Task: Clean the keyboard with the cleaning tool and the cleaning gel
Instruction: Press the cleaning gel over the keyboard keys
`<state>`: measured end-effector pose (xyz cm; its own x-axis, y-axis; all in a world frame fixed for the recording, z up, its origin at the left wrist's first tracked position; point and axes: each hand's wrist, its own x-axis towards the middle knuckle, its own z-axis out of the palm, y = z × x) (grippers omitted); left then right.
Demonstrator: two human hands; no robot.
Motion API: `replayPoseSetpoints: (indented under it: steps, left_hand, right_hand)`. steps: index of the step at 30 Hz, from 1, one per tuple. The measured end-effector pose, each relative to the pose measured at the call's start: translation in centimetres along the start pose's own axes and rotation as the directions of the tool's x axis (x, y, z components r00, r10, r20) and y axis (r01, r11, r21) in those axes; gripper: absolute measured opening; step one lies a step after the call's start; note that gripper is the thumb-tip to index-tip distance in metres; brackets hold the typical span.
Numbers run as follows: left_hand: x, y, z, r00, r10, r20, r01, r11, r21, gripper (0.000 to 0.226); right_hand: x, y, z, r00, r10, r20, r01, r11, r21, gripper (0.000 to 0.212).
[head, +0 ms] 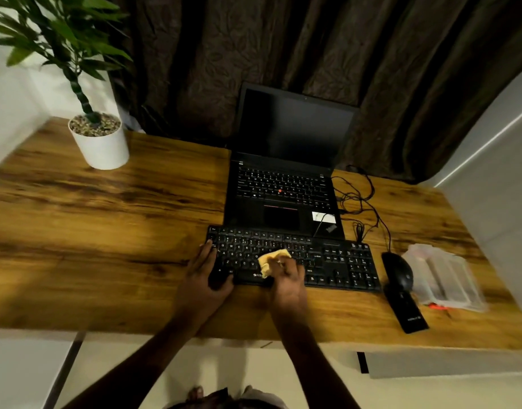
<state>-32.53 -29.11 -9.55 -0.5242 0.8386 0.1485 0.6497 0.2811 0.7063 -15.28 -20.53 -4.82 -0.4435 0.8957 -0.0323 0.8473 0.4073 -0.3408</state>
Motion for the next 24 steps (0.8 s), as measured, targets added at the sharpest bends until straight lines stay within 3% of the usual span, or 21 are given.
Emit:
replayPoseSetpoints:
  steps: [4,6,12,15,17,19,21,24]
  left_hand:
    - [0.1,0.2,0.0,1.0,-0.003,0.011,0.003,1.0,0.02,0.09]
    - [0.0,0.3,-0.2,1.0,-0.003,0.004,0.003,1.0,0.024,0.091]
    - [-0.4,1.0,-0.7,0.998,-0.039,0.047,0.04,0.999,-0.03,0.094]
    - [-0.4,1.0,-0.7,0.998,-0.04,0.052,0.042,0.998,-0.042,0.09]
    - [-0.3,0.9,-0.5,0.999,0.031,0.028,-0.032,0.999,0.017,0.078]
    - [-0.2,0.4,-0.1,0.982,0.189,0.027,-0.191,0.975,0.116,0.06]
    - [-0.1,-0.2,0.5,0.947,0.316,0.064,-0.323,0.925,0.201,0.051]
    - [0.1,-0.8,1.0,0.94,0.331,0.075,-0.339,0.907,0.251,0.049]
  right_hand:
    - [-0.6,-2.1,0.6,0.977,-0.202,0.065,0.202,0.979,0.003,0.068]
    - [-0.2,-0.4,0.7,0.972,-0.233,-0.001,0.233,0.972,-0.029,0.064]
    - [-0.2,6.0,-1.2,0.99,0.094,-0.105,-0.093,0.996,0.017,0.049]
    - [-0.6,4.4,-0.8,0.991,0.031,-0.127,-0.027,0.999,0.028,0.045]
    - [-1.2,3.7,0.1,0.988,-0.114,-0.105,0.115,0.993,0.005,0.045]
    - [-1.3,4.3,0.0,0.978,-0.183,-0.096,0.182,0.983,-0.021,0.042]
    - [-1.2,5.8,-1.2,0.985,-0.124,-0.116,0.123,0.992,-0.021,0.038]
    - [-1.6,8.8,-3.1,0.983,0.036,-0.18,-0.039,0.999,-0.011,0.052]
